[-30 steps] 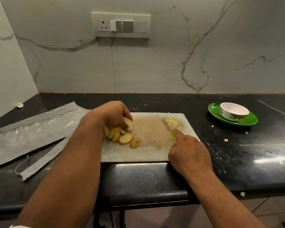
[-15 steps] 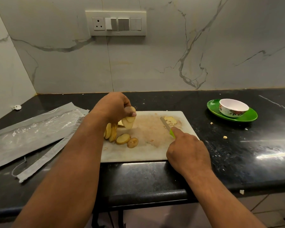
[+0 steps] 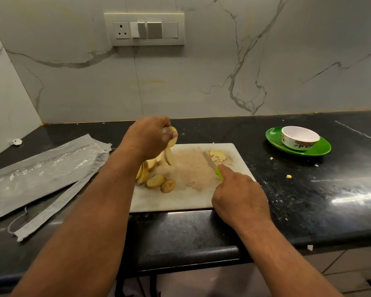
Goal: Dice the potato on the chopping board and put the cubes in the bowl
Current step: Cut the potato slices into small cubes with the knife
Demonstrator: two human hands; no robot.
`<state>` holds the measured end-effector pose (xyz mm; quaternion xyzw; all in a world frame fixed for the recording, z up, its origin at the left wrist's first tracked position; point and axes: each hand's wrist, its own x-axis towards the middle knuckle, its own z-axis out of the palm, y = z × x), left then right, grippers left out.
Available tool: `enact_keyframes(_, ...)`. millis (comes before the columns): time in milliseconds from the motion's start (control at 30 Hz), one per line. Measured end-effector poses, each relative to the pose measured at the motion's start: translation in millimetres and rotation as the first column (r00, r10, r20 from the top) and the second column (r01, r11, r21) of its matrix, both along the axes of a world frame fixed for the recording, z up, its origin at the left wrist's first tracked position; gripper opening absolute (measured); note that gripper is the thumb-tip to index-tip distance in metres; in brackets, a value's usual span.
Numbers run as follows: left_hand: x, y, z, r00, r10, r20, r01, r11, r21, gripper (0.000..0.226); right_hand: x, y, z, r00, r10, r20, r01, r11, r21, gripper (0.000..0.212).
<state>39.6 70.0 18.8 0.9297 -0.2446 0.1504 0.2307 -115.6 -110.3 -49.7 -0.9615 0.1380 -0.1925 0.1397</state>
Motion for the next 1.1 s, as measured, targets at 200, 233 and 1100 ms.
enact_keyframes(200, 0, 2, -2, 0.998, 0.062, 0.003, -0.062, 0.985, 0.160, 0.016, -2, 0, 0, 1.000, 0.012, 0.005, -0.012, 1.000, 0.005, 0.057)
enact_keyframes(233, -1, 1, -1, 0.997, 0.060, 0.049, -0.066, 0.990, 0.126, 0.017, -2, 0, 0, 1.000, 0.017, 0.008, -0.017, 1.000, 0.002, 0.057)
enact_keyframes(1100, 0, -15, -15, 0.999, -0.025, 0.022, 0.029, 0.976, -0.214, 0.026, 14, 64, 21, 0.985, 0.168, -0.024, -0.167, 0.985, 0.041, 0.041)
